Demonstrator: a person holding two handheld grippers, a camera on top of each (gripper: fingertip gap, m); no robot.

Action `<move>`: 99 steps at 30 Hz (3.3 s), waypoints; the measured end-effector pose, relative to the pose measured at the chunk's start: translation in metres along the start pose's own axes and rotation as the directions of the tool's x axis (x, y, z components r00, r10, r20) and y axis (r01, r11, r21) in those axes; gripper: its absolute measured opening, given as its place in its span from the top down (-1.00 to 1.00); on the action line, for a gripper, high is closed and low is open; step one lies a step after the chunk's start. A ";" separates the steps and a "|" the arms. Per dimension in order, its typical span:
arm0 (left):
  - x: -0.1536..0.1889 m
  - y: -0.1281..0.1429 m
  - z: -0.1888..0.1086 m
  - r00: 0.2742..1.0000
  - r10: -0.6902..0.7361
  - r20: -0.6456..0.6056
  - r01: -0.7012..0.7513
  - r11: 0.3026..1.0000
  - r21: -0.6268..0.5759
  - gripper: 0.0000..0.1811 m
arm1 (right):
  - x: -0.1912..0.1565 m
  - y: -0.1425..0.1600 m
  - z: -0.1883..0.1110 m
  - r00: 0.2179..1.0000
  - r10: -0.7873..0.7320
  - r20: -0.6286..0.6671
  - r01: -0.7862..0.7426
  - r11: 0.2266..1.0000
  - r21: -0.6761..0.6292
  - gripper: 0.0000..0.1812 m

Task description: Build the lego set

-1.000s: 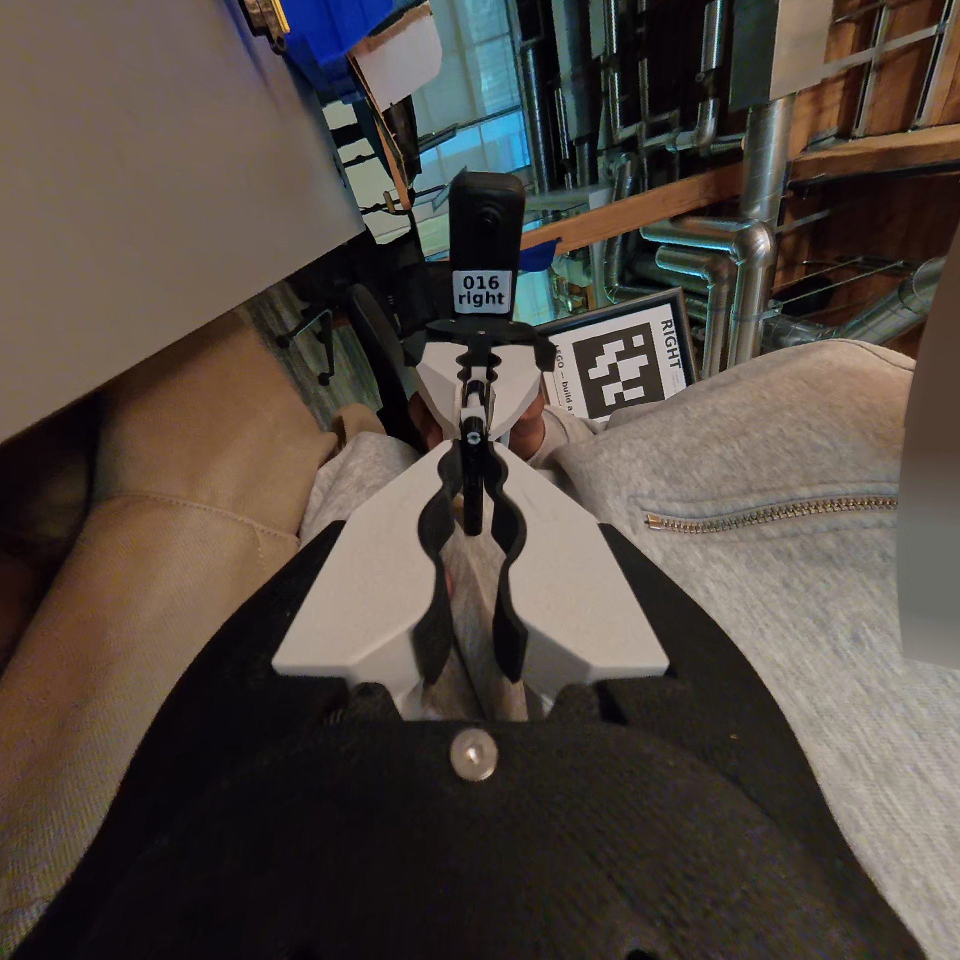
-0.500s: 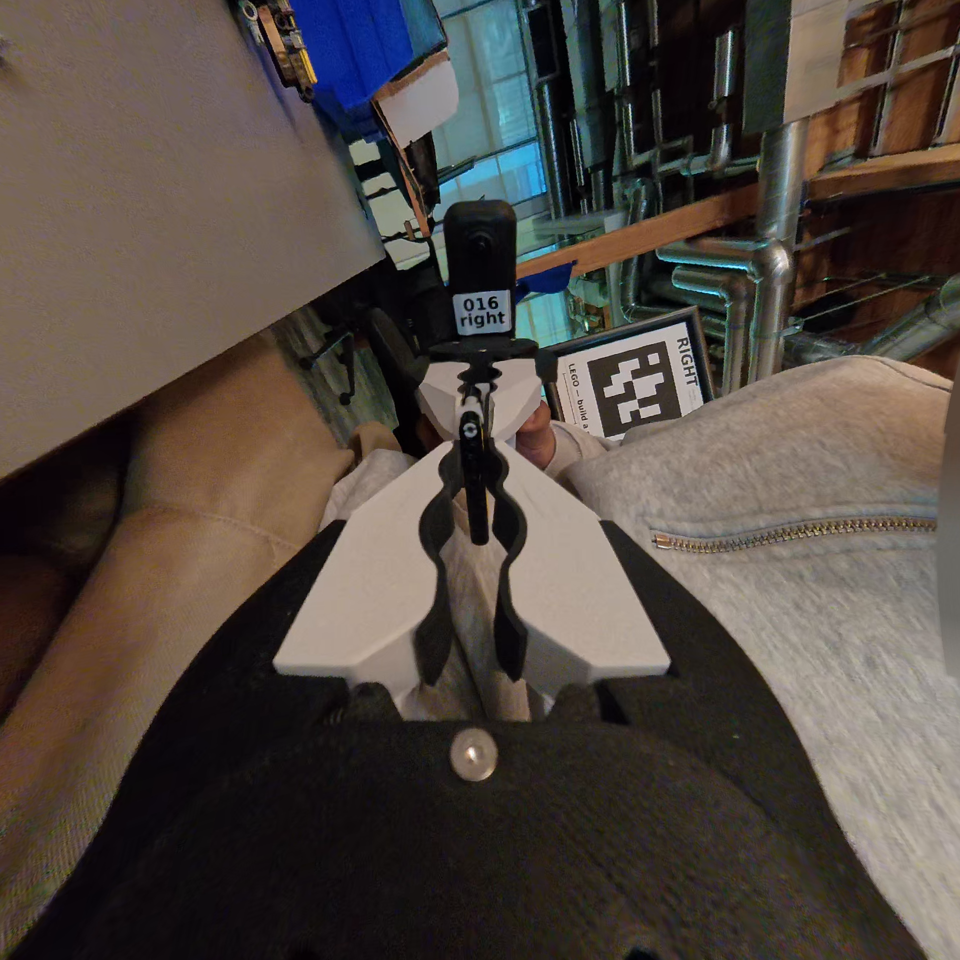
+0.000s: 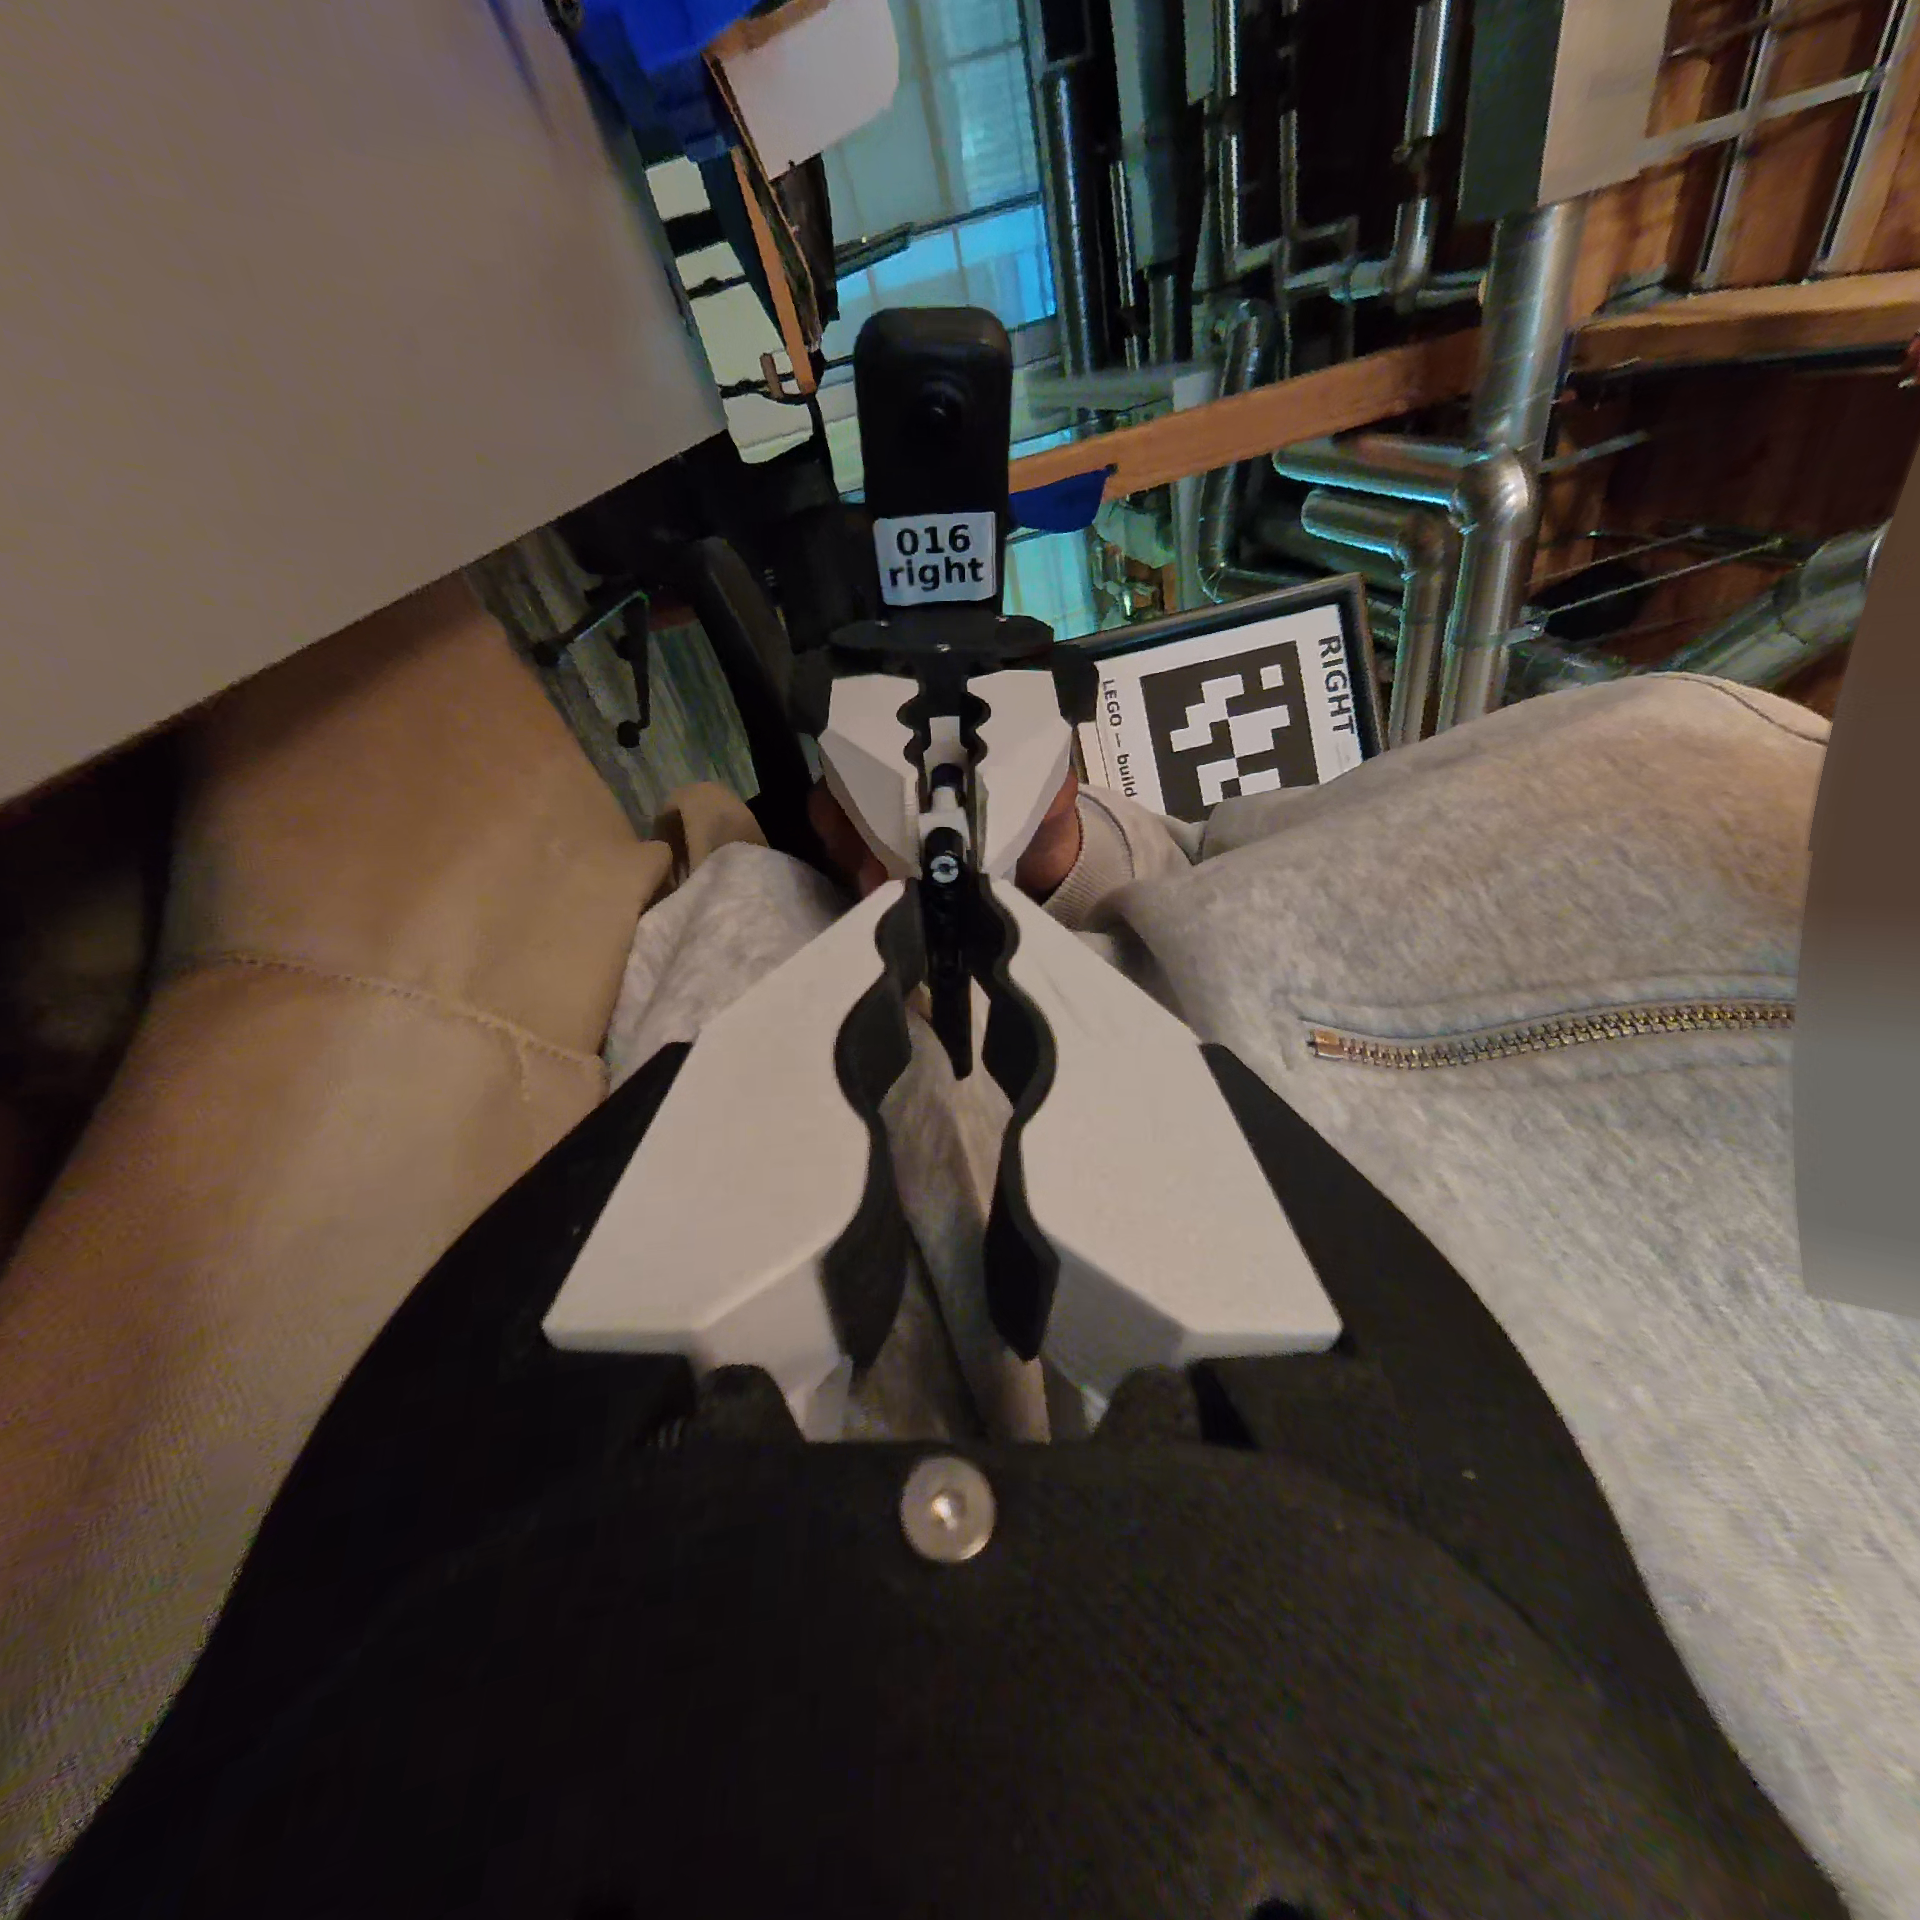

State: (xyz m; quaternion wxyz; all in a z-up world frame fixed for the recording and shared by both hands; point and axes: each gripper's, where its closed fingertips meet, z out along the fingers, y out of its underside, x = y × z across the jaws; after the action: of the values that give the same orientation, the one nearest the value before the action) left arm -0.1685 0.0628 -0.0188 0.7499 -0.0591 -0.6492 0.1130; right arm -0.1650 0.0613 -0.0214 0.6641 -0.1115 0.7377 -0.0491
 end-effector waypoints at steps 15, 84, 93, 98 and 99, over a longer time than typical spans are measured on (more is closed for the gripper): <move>-0.003 0.004 0.003 1.000 -0.017 0.000 0.017 1.000 0.017 0.95 | 0.003 0.005 -0.002 0.999 0.051 0.008 -0.051 0.997 0.051 0.96; -0.002 -0.002 0.000 0.999 0.022 0.038 -0.024 0.999 0.032 0.84 | 0.004 -0.011 -0.002 0.999 -0.009 -0.051 0.014 0.995 0.094 0.96; -0.002 -0.007 -0.006 1.000 -0.001 0.024 -0.001 0.998 0.067 0.94 | 0.004 -0.012 0.000 0.998 0.011 -0.057 -0.006 0.997 0.080 0.96; 0.000 -0.007 -0.007 1.000 0.001 0.013 -0.002 0.998 0.066 0.95 | 0.002 -0.012 0.000 0.997 0.010 -0.071 -0.006 0.998 0.055 0.95; 0.001 -0.007 -0.007 1.000 0.004 0.011 -0.005 0.998 0.069 0.95 | 0.001 -0.012 0.000 0.997 0.009 -0.073 -0.005 0.999 0.052 0.95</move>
State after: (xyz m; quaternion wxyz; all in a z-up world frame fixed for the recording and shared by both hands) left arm -0.1612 0.0563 -0.0174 0.7478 -0.0341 -0.6487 0.1372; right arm -0.1637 0.0494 -0.0202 0.6396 -0.0899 0.7603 -0.0699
